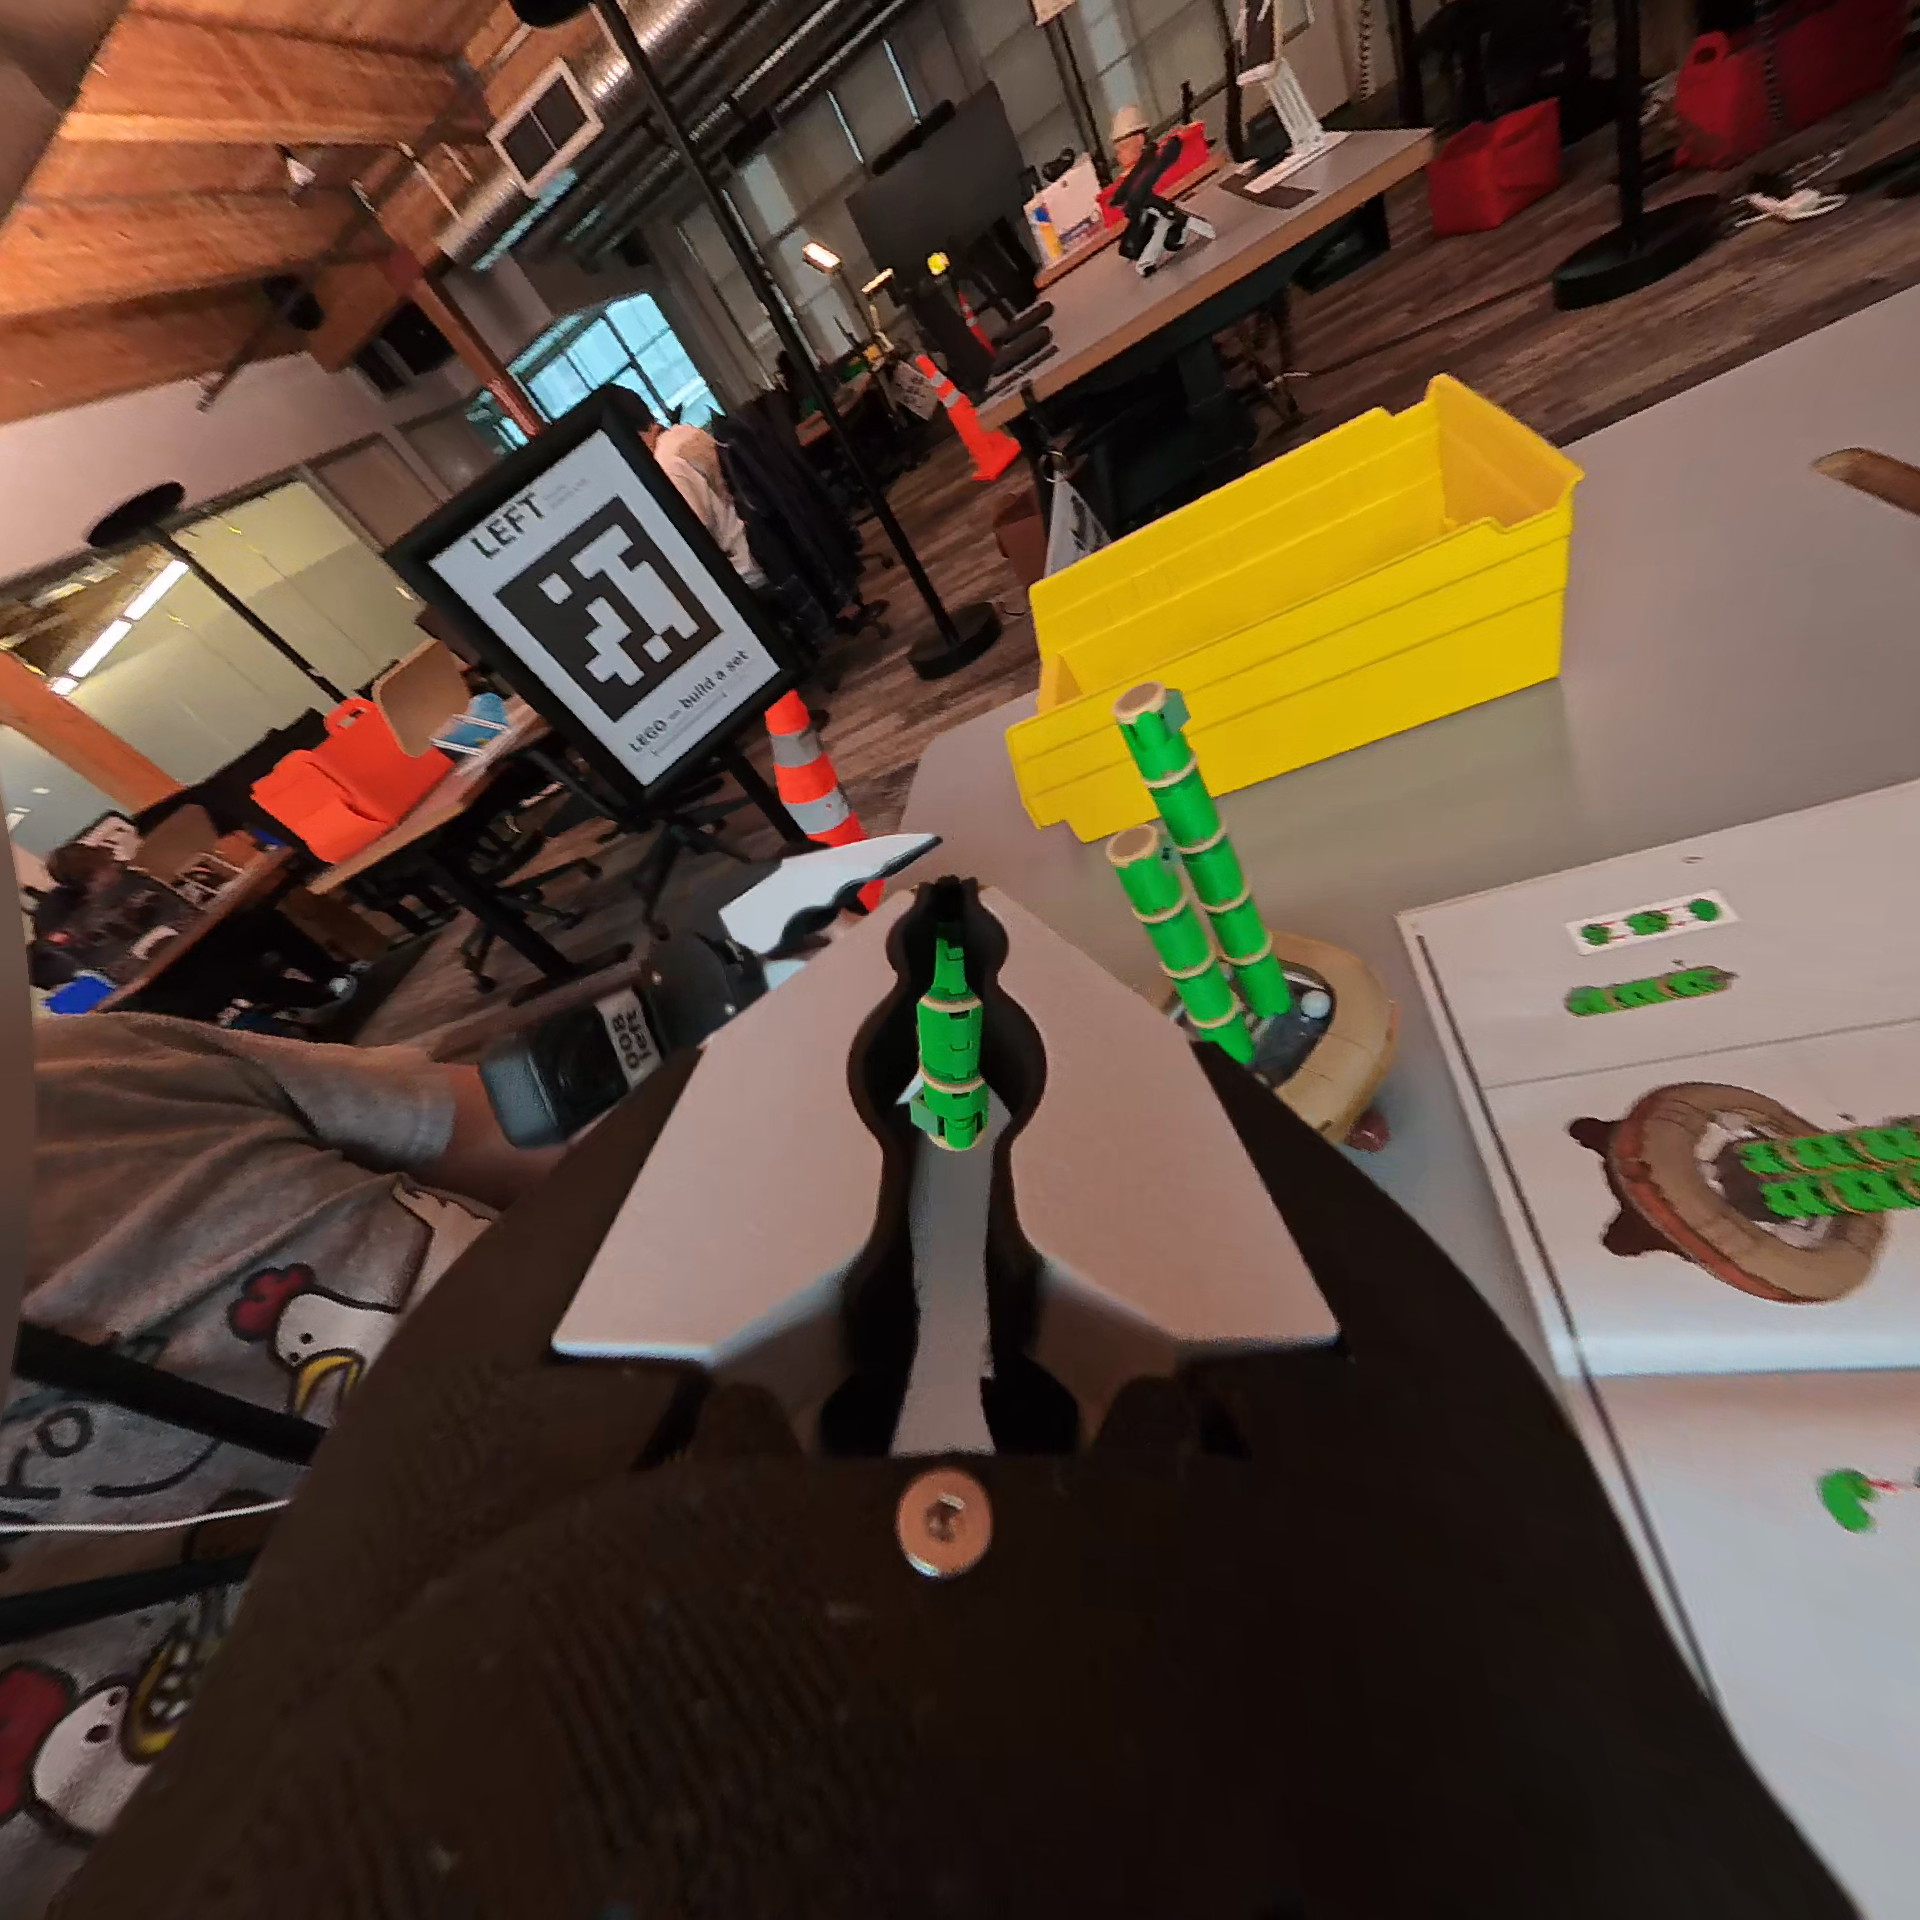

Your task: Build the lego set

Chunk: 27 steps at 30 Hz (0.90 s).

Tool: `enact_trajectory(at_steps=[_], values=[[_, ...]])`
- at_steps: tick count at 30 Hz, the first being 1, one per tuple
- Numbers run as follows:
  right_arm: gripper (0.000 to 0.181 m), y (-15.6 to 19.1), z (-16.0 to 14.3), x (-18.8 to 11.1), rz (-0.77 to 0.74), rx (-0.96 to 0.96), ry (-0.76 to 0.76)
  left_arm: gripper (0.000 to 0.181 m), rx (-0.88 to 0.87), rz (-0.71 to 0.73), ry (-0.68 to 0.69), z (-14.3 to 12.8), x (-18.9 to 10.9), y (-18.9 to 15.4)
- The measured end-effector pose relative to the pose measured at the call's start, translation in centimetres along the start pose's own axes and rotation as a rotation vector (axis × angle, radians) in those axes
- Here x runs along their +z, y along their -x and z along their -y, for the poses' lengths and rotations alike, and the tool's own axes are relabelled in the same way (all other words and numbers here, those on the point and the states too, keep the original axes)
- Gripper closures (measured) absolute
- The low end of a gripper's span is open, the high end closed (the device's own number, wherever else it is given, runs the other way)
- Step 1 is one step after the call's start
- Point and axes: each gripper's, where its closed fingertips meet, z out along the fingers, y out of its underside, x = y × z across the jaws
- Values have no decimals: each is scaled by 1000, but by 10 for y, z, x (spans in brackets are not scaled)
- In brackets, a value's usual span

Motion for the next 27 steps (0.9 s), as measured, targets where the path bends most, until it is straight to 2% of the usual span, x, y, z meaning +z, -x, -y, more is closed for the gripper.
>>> enact_trajectory(at_steps=[5, 11, 15, 19, 27], values=[[179, 11, -1, 15, 91, 77, -19, 98, 163, 99, -75, 34, -1, 2], [179, 20, 0, 29, 180, 168, -45, 102, 250, 174, -165, 67, 1, -3], [179, 24, -1, 35, 221, 216, -54, 106, 312, 218, -195, 77, 3, 0], [179, 29, -2, 40, 267, 261, -54, 117, 361, 258, -236, 87, 2, 5], [179, 36, -1, 48, 329, 323, -65, 136, 328, 322, -277, 96, -3, 17]])
